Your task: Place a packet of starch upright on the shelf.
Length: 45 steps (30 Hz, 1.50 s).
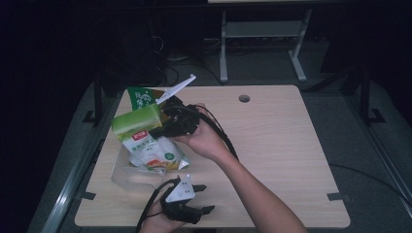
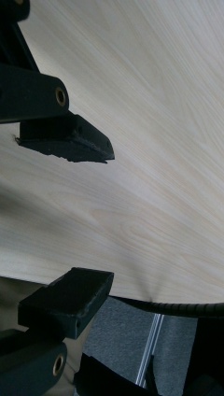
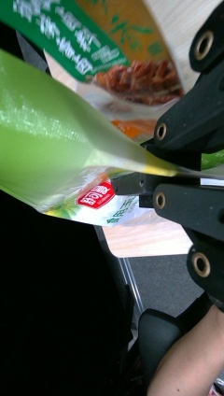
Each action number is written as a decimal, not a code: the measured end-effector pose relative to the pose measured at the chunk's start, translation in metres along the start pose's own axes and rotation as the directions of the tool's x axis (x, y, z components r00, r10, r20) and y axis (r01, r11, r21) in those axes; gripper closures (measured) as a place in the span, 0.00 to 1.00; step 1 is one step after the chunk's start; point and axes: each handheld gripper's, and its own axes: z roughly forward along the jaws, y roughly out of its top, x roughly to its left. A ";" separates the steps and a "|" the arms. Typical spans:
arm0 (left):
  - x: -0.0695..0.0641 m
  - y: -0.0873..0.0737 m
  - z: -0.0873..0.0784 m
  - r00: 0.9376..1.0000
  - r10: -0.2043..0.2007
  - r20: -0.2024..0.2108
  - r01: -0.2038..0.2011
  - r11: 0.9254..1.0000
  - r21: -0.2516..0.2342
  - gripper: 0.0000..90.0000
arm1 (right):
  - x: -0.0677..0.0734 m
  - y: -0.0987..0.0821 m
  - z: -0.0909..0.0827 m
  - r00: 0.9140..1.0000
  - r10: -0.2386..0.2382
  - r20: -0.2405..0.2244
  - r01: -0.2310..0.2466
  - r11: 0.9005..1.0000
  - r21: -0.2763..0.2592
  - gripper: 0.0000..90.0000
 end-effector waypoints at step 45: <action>-0.003 -0.004 0.001 1.000 -0.006 0.011 0.006 1.000 0.001 0.37 | -0.020 -0.013 0.098 0.997 -0.009 -0.076 0.019 0.991 0.136 0.94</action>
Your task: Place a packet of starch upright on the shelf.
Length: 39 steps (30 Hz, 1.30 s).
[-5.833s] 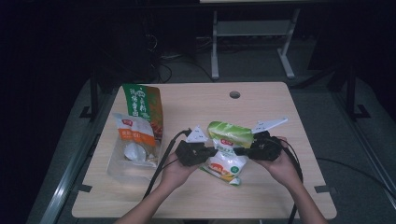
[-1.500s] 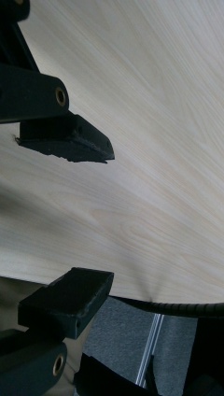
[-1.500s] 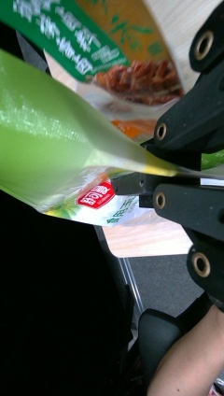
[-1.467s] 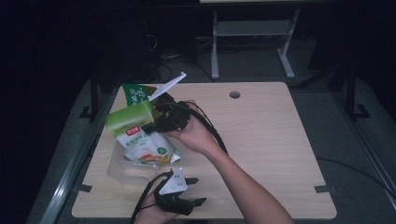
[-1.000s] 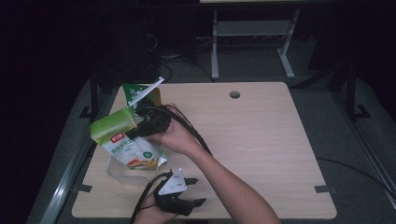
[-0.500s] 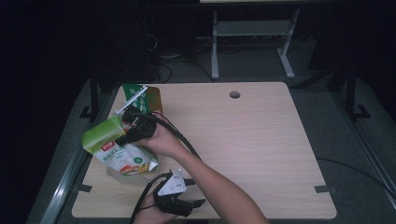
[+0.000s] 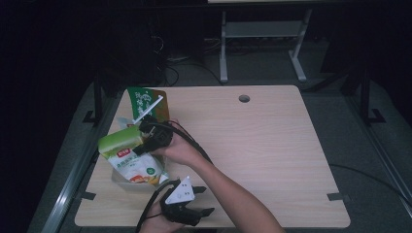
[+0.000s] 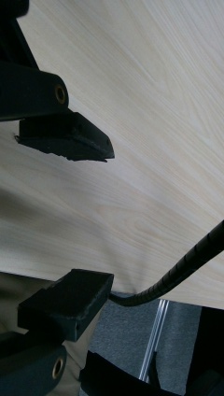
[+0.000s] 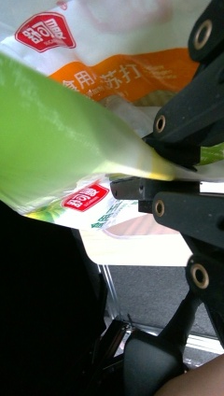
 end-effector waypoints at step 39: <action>0.001 0.001 0.002 1.000 0.010 -0.009 -0.010 1.000 0.016 0.36 | -0.013 -0.045 -0.025 0.999 0.020 -0.030 -0.020 1.000 -0.003 0.69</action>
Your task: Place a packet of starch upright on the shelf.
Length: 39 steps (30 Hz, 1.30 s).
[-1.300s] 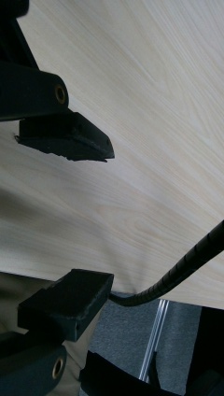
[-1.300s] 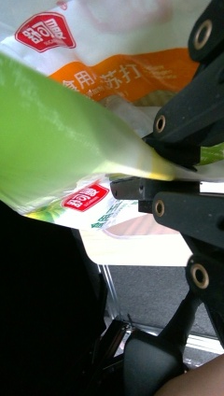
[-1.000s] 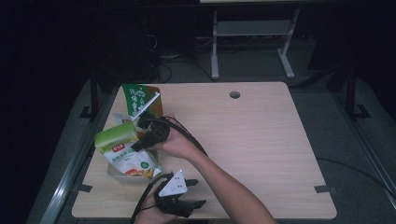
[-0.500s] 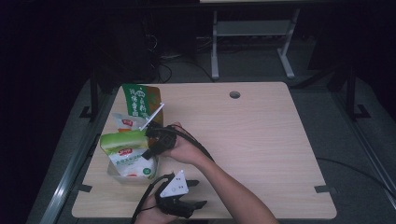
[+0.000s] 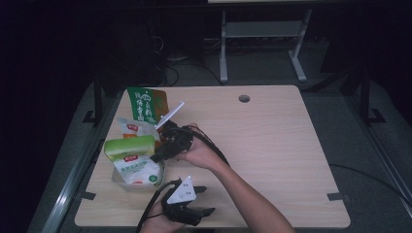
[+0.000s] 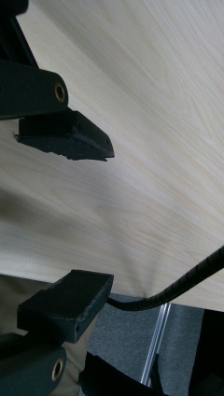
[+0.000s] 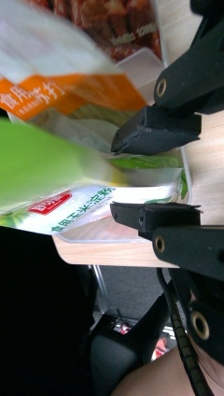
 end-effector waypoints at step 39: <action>0.010 0.000 -0.003 0.999 -0.030 -0.021 0.030 0.999 0.013 0.33 | -0.026 -0.076 -0.098 0.975 0.169 0.143 -0.153 0.981 -0.115 0.50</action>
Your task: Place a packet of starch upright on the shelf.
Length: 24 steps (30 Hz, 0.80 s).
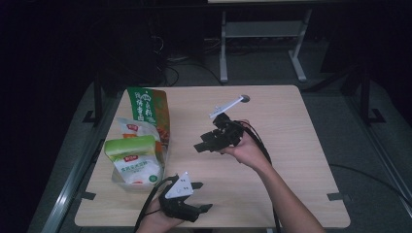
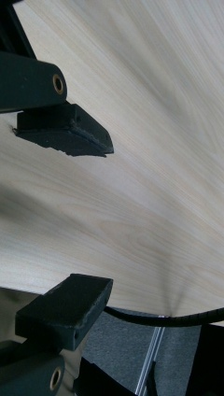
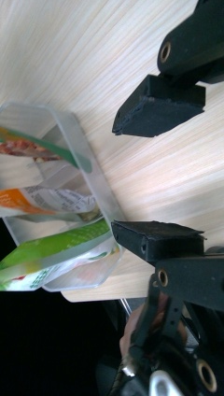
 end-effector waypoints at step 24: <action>0.002 0.000 -0.001 1.000 -0.012 -0.010 0.012 1.000 -0.006 0.31 | -0.013 -0.045 -0.028 0.996 0.068 0.056 -0.068 0.998 0.001 0.48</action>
